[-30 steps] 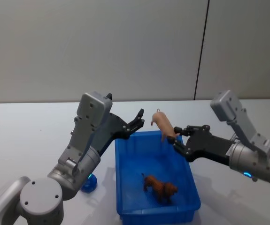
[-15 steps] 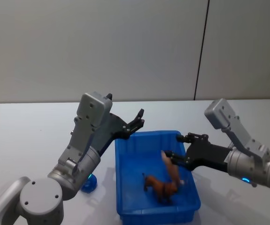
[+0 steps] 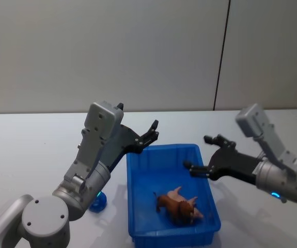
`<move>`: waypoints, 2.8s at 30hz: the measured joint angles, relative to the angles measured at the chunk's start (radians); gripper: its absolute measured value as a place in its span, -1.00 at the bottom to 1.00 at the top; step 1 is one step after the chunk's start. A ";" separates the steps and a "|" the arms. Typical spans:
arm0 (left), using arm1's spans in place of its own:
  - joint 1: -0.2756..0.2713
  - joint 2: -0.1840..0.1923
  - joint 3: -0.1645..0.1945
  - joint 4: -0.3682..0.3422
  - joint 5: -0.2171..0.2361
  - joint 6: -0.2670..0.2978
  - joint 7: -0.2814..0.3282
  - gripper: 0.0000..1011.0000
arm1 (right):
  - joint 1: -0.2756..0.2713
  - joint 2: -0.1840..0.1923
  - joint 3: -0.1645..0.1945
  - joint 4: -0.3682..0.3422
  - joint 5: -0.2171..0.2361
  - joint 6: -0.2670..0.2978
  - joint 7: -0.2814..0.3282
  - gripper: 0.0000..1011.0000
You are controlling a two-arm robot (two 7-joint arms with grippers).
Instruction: Pick up the two dolls from the table and place them into the box.
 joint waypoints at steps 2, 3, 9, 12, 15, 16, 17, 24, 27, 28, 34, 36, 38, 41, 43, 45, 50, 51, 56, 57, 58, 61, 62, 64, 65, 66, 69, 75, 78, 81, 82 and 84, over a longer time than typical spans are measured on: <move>0.000 0.000 0.000 0.000 0.000 0.000 0.000 0.98 | -0.009 0.008 0.007 -0.012 0.013 -0.017 -0.019 0.98; 0.000 0.000 0.000 0.000 0.000 0.000 0.000 0.98 | -0.012 0.012 0.009 -0.016 0.019 -0.025 -0.026 0.98; 0.000 0.000 0.000 0.000 0.000 0.000 0.000 0.98 | -0.052 0.049 0.035 -0.059 0.057 -0.066 -0.072 0.98; 0.000 0.000 0.000 0.000 0.000 0.000 0.000 0.98 | -0.077 0.071 0.047 -0.081 0.076 -0.081 -0.093 0.98; 0.000 0.000 0.000 0.000 0.000 0.000 0.000 0.98 | -0.102 0.092 0.059 -0.100 0.091 -0.093 -0.111 0.98; 0.000 0.000 0.000 0.000 0.000 0.000 0.000 0.98 | -0.105 0.095 0.061 -0.102 0.094 -0.095 -0.115 0.98; 0.000 0.000 0.000 0.000 0.000 0.000 0.000 0.98 | -0.118 0.106 0.067 -0.112 0.101 -0.101 -0.124 0.98; 0.001 0.000 0.000 0.000 0.001 0.002 0.000 0.98 | -0.152 0.135 0.083 -0.136 0.122 -0.117 -0.147 0.98; 0.005 0.004 -0.001 -0.006 0.003 0.009 0.004 0.98 | -0.162 0.143 0.087 -0.143 0.127 -0.121 -0.154 0.98; 0.009 0.008 -0.002 -0.012 0.005 0.018 0.008 0.98 | -0.164 0.145 0.088 -0.145 0.129 -0.122 -0.156 0.98; 0.040 0.038 -0.010 -0.052 0.004 0.066 0.030 0.98 | -0.177 0.156 0.094 -0.155 0.137 -0.128 -0.165 0.98; 0.049 0.048 -0.013 -0.065 0.000 0.083 0.037 0.98 | -0.180 0.158 0.095 -0.157 0.138 -0.129 -0.166 0.98; 0.068 0.066 -0.018 -0.085 -0.010 0.107 0.050 0.98 | -0.183 0.161 0.096 -0.159 0.140 -0.131 -0.169 0.98; 0.097 0.095 -0.026 -0.116 -0.029 0.139 0.066 0.98 | -0.186 0.164 0.098 -0.161 0.142 -0.132 -0.171 0.98; 0.119 0.116 -0.032 -0.135 -0.046 0.161 0.077 0.98 | -0.189 0.165 0.099 -0.163 0.143 -0.133 -0.173 0.98; 0.135 0.131 -0.036 -0.147 -0.058 0.174 0.084 0.98 | -0.190 0.167 0.100 -0.164 0.144 -0.134 -0.174 0.98; 0.192 0.183 -0.049 -0.176 -0.105 0.202 0.101 0.98 | -0.193 0.169 0.101 -0.165 0.145 -0.135 -0.176 0.98; 0.198 0.189 -0.051 -0.178 -0.112 0.204 0.103 0.98 | -0.193 0.170 0.101 -0.166 0.146 -0.135 -0.176 0.98; 0.233 0.221 -0.060 -0.181 -0.142 0.209 0.100 0.98 | -0.195 0.171 0.102 -0.167 0.147 -0.136 -0.177 0.98; 0.236 0.224 -0.061 -0.181 -0.145 0.209 0.098 0.98 | -0.195 0.171 0.102 -0.167 0.147 -0.136 -0.177 0.98; 0.239 0.227 -0.062 -0.178 -0.147 0.209 0.094 0.98 | -0.195 0.171 0.102 -0.167 0.147 -0.136 -0.177 0.98; 0.245 0.232 -0.065 -0.164 -0.154 0.207 0.075 0.98 | -0.196 0.172 0.103 -0.168 0.148 -0.136 -0.178 0.98; 0.245 0.233 -0.066 -0.157 -0.155 0.206 0.069 0.98 | -0.196 0.172 0.103 -0.168 0.148 -0.136 -0.178 0.98; 0.245 0.233 -0.067 -0.140 -0.155 0.202 0.053 0.98 | -0.197 0.172 0.103 -0.168 0.148 -0.137 -0.178 0.98; 0.242 0.231 -0.068 -0.126 -0.155 0.198 0.040 0.98 | -0.197 0.172 0.103 -0.168 0.148 -0.137 -0.178 0.98; 0.240 0.230 -0.068 -0.120 -0.155 0.196 0.034 0.98 | -0.197 0.172 0.103 -0.168 0.148 -0.137 -0.179 0.98; 0.232 0.223 -0.069 -0.091 -0.154 0.186 0.009 0.98 | -0.197 0.173 0.103 -0.169 0.148 -0.137 -0.179 0.98; 0.208 0.204 -0.070 -0.021 -0.144 0.168 -0.040 0.98 | -0.198 0.173 0.103 -0.169 0.149 -0.137 -0.179 0.98; 0.198 0.196 -0.070 0.004 -0.141 0.161 -0.059 0.98 | -0.198 0.173 0.103 -0.169 0.149 -0.137 -0.179 0.98; 0.183 0.184 -0.070 0.042 -0.136 0.153 -0.081 0.98 | -0.198 0.174 0.103 -0.169 0.149 -0.138 -0.179 0.98; 0.176 0.179 -0.070 0.060 -0.135 0.149 -0.090 0.98 | -0.198 0.174 0.103 -0.169 0.149 -0.137 -0.179 0.98; 0.170 0.174 -0.070 0.075 -0.133 0.146 -0.100 0.98 | -0.198 0.174 0.103 -0.169 0.149 -0.137 -0.179 0.98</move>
